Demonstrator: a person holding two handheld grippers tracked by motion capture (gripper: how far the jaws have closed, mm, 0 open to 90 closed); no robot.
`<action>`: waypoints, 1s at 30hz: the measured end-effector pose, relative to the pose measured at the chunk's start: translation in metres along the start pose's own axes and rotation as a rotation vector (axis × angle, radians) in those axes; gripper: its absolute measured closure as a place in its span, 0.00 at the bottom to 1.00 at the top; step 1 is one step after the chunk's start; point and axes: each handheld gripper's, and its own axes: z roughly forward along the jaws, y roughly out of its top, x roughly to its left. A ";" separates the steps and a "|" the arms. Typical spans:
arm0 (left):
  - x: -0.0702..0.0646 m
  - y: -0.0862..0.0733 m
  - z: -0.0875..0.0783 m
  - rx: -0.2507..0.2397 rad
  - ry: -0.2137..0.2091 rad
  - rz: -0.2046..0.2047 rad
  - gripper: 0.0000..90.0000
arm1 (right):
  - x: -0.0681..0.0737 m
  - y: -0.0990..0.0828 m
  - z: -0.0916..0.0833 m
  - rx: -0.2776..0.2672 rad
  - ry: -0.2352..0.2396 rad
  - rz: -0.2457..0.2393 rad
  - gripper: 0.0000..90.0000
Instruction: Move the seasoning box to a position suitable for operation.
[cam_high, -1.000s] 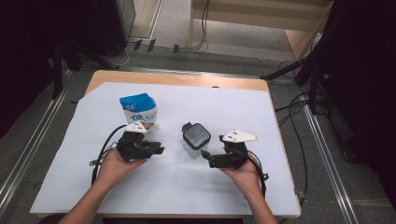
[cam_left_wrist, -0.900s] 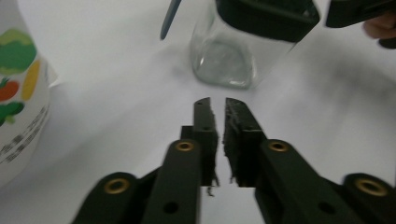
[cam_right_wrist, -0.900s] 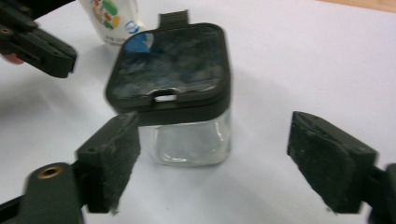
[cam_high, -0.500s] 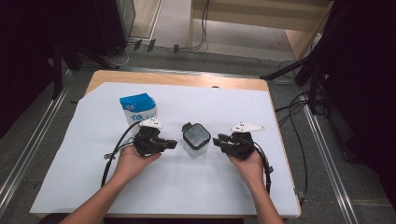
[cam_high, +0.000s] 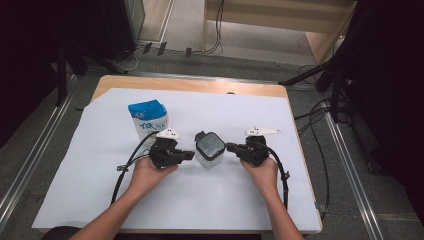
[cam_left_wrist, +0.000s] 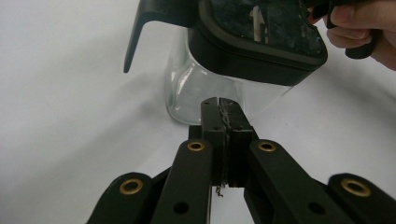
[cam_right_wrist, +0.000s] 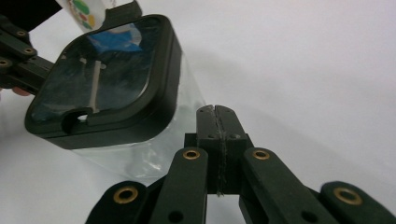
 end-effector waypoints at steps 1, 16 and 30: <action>0.000 0.000 0.001 -0.003 0.000 -0.001 1.00 | 0.002 0.000 0.001 0.001 -0.003 -0.015 1.00; -0.003 -0.003 0.007 -0.003 -0.009 -0.004 1.00 | 0.013 -0.005 0.002 0.006 -0.017 -0.054 1.00; 0.004 -0.003 0.004 -0.007 0.003 -0.024 1.00 | 0.029 -0.011 -0.002 0.021 -0.034 -0.085 1.00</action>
